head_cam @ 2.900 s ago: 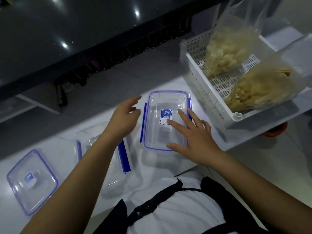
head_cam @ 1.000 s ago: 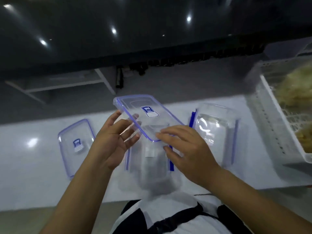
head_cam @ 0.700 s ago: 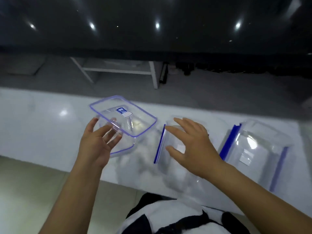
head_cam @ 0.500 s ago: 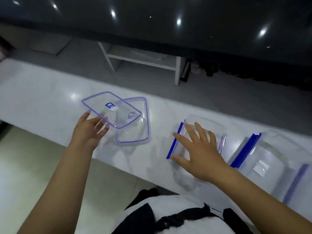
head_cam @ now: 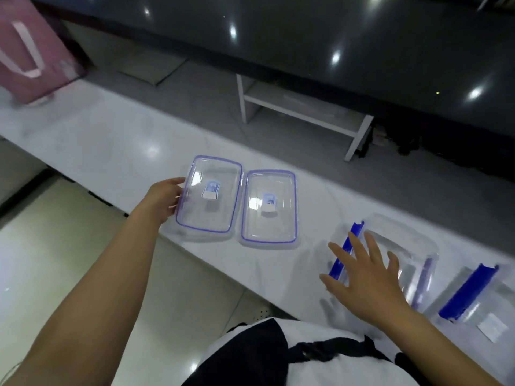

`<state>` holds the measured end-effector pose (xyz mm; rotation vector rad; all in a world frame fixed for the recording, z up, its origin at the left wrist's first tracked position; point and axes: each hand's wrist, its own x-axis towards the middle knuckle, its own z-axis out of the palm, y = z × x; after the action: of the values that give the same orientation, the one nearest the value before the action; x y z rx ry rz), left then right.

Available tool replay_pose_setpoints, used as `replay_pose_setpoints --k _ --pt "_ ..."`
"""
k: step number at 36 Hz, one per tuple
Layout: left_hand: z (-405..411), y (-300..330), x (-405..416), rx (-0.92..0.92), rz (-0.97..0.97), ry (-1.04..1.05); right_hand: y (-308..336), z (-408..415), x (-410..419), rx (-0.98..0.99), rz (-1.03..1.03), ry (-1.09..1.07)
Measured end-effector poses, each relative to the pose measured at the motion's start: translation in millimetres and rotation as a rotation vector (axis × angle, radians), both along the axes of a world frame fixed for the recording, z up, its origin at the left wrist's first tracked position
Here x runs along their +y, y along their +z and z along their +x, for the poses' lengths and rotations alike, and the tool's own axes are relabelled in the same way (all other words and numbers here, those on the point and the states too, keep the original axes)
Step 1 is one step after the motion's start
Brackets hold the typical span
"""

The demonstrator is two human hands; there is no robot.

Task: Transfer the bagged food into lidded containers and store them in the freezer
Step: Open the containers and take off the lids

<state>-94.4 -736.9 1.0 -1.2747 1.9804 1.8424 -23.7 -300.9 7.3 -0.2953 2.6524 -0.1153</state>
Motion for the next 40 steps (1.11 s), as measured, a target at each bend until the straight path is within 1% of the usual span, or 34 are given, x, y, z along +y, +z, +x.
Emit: replay_pose_setpoints --k 2,4,7,11,15,17,18,21,24,26,28,31,33,35,40 --pt "-3.3 -2.1 2.1 0.021 -0.113 -0.017 -2.5 1.7 -1.5 0.013 0.004 -0.017" --pt "-3.9 -6.2 6.9 0.043 -0.241 -0.078 -5.1 3.4 -3.7 0.025 0.004 -0.031" --pt "-2.3 -12.2 18.8 0.064 -0.376 -0.278 -8.6 4.9 -7.9 0.038 0.004 -0.062" --pt "-5.5 -18.6 38.6 -0.049 -0.59 -0.598 -11.9 8.7 -13.9 0.035 -0.01 -0.103" --pt "-8.6 -13.3 61.3 -0.183 -0.774 -0.785 -10.9 13.0 -17.3 0.04 -0.045 -0.158" --pt "-11.2 -9.7 74.6 -0.154 -0.872 -0.873 -8.8 17.3 -18.1 0.061 -0.062 -0.202" --pt "-12.9 -7.7 83.5 -0.1 -0.888 -0.915 -7.5 20.1 -17.6 0.073 -0.067 -0.227" --pt "-14.3 -0.2 122.1 0.12 -0.836 -1.044 -3.0 28.9 -12.5 0.1 -0.078 -0.327" --pt "-6.5 7.1 171.3 0.34 -0.77 -1.238 2.2 40.1 -1.1 0.153 -0.099 -0.466" --pt "4.1 10.2 203.5 0.443 -0.709 -1.363 5.0 52.6 8.9 0.191 -0.11 -0.558" --pt "16.9 10.1 232.4 0.494 -0.672 -1.49 7.4 68.5 20.7 0.212 -0.104 -0.644" --pt "38.5 4.6 266.4 0.508 -0.653 -1.671 10.9 95.2 40.0 0.218 -0.087 -0.783" --pt "50.7 -2.1 282.0 0.527 -0.635 -1.757 13.2 112.4 51.8 0.208 -0.075 -0.876" --pt "59.4 -10.6 292.2 0.555 -0.629 -1.8 14.6 128.4 59.9 0.187 -0.065 -0.954" --pt "68.3 -30.6 312.3 0.653 -0.654 -1.774 13.6 153.5 70.9 0.152 -0.089 -1.067"
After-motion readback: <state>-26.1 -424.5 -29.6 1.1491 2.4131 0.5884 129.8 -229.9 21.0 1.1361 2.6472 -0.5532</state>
